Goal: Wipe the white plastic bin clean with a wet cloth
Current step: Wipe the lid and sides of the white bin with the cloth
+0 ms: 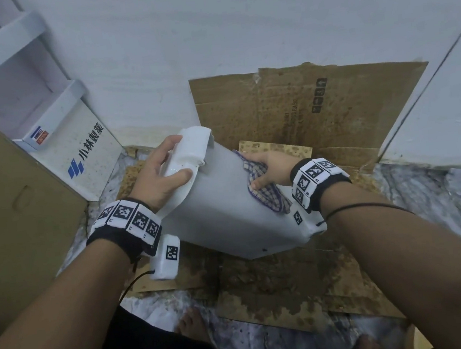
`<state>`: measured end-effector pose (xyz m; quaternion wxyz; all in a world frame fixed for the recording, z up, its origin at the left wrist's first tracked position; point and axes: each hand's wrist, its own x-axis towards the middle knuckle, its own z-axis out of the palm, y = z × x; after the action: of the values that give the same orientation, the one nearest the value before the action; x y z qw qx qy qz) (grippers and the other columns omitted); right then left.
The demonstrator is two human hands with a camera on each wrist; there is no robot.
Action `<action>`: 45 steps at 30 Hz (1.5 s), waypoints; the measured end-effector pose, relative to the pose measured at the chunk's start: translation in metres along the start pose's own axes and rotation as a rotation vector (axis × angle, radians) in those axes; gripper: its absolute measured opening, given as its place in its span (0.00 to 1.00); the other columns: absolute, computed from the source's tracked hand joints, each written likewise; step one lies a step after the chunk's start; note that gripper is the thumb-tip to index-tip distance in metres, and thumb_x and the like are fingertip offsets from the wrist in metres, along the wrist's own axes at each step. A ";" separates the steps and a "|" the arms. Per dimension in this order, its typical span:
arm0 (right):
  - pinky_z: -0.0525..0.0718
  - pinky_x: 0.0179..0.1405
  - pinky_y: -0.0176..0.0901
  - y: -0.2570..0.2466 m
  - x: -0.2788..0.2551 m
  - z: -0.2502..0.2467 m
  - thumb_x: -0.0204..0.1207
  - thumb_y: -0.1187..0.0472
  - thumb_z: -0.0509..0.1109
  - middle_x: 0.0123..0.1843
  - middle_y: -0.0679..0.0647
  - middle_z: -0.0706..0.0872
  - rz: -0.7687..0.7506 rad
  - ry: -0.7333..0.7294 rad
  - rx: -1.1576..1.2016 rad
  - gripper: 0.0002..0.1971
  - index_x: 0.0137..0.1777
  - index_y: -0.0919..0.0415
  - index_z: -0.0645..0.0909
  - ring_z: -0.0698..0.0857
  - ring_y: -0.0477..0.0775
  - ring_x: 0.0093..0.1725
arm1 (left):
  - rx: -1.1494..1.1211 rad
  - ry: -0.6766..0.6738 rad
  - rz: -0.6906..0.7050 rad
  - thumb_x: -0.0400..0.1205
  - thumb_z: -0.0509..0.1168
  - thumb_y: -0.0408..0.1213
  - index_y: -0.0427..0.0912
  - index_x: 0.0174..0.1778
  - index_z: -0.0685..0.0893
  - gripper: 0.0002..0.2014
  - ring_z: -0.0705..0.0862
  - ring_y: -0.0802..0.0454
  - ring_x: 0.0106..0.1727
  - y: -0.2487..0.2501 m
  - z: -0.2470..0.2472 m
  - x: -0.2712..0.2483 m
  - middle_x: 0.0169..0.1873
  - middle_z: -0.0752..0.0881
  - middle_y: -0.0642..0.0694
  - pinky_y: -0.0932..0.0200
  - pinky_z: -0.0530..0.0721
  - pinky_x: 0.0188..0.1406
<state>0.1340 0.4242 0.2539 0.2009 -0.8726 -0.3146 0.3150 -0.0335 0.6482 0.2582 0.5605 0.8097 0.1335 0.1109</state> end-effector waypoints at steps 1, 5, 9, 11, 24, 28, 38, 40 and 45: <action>0.64 0.71 0.39 0.005 0.000 0.001 0.71 0.59 0.80 0.81 0.49 0.71 0.004 -0.006 0.012 0.45 0.84 0.45 0.59 0.70 0.55 0.79 | -0.008 0.000 -0.001 0.67 0.71 0.47 0.54 0.72 0.74 0.34 0.79 0.43 0.68 0.000 -0.001 -0.001 0.65 0.80 0.41 0.45 0.78 0.65; 0.65 0.67 0.39 0.027 -0.005 0.003 0.72 0.60 0.79 0.81 0.48 0.71 0.058 -0.042 0.006 0.44 0.84 0.46 0.60 0.71 0.55 0.78 | -0.025 -0.006 0.019 0.67 0.69 0.45 0.54 0.70 0.75 0.32 0.79 0.42 0.67 0.001 -0.004 -0.003 0.63 0.81 0.41 0.47 0.77 0.64; 0.69 0.67 0.45 0.050 -0.013 0.004 0.74 0.59 0.78 0.79 0.51 0.72 0.141 -0.099 -0.010 0.42 0.84 0.47 0.59 0.72 0.58 0.77 | -0.008 -0.001 0.039 0.68 0.69 0.45 0.54 0.70 0.76 0.30 0.79 0.43 0.68 0.001 -0.006 -0.004 0.64 0.81 0.45 0.39 0.75 0.69; 0.69 0.61 0.42 0.062 -0.017 0.005 0.75 0.59 0.77 0.76 0.51 0.76 0.165 -0.123 0.008 0.41 0.84 0.47 0.60 0.75 0.58 0.74 | -0.008 0.011 0.033 0.68 0.69 0.46 0.56 0.68 0.77 0.29 0.79 0.44 0.68 0.001 -0.007 -0.003 0.65 0.81 0.45 0.38 0.75 0.70; 0.78 0.47 0.41 0.116 -0.022 0.032 0.75 0.73 0.67 0.68 0.57 0.85 0.356 0.090 0.004 0.28 0.74 0.51 0.79 0.85 0.61 0.59 | 0.042 0.016 -0.001 0.67 0.70 0.49 0.60 0.72 0.75 0.33 0.78 0.48 0.70 0.006 0.003 0.002 0.67 0.80 0.49 0.34 0.74 0.72; 0.82 0.33 0.41 0.112 -0.037 0.022 0.76 0.74 0.62 0.63 0.59 0.87 0.397 0.162 0.119 0.25 0.68 0.51 0.84 0.85 0.57 0.46 | 0.086 -0.002 0.016 0.67 0.70 0.51 0.61 0.72 0.74 0.34 0.76 0.50 0.70 0.015 0.021 0.003 0.69 0.77 0.49 0.42 0.72 0.74; 0.86 0.56 0.42 0.018 -0.122 -0.055 0.72 0.76 0.73 0.56 0.46 0.87 -0.212 0.464 0.745 0.28 0.70 0.56 0.79 0.86 0.42 0.52 | 0.255 -0.032 0.103 0.71 0.73 0.53 0.58 0.78 0.69 0.37 0.65 0.56 0.76 0.048 0.091 -0.002 0.78 0.68 0.52 0.54 0.61 0.78; 0.86 0.53 0.34 0.004 -0.135 -0.051 0.72 0.77 0.73 0.61 0.45 0.86 -0.282 0.403 0.691 0.29 0.71 0.54 0.80 0.85 0.34 0.53 | 0.276 -0.088 0.117 0.73 0.76 0.51 0.58 0.78 0.69 0.37 0.64 0.54 0.80 0.052 0.103 -0.003 0.79 0.67 0.52 0.48 0.60 0.81; 0.57 0.73 0.23 0.004 -0.150 -0.021 0.74 0.75 0.69 0.78 0.52 0.74 -0.242 0.470 0.149 0.28 0.73 0.56 0.79 0.71 0.50 0.77 | 0.298 -0.230 0.064 0.57 0.76 0.64 0.64 0.78 0.66 0.50 0.61 0.55 0.83 0.065 0.134 -0.006 0.82 0.63 0.57 0.35 0.59 0.80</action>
<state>0.0590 0.3172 0.3301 0.3682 -0.8607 -0.3372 0.0999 0.0112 0.5069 0.2729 0.4422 0.8950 0.0577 0.0147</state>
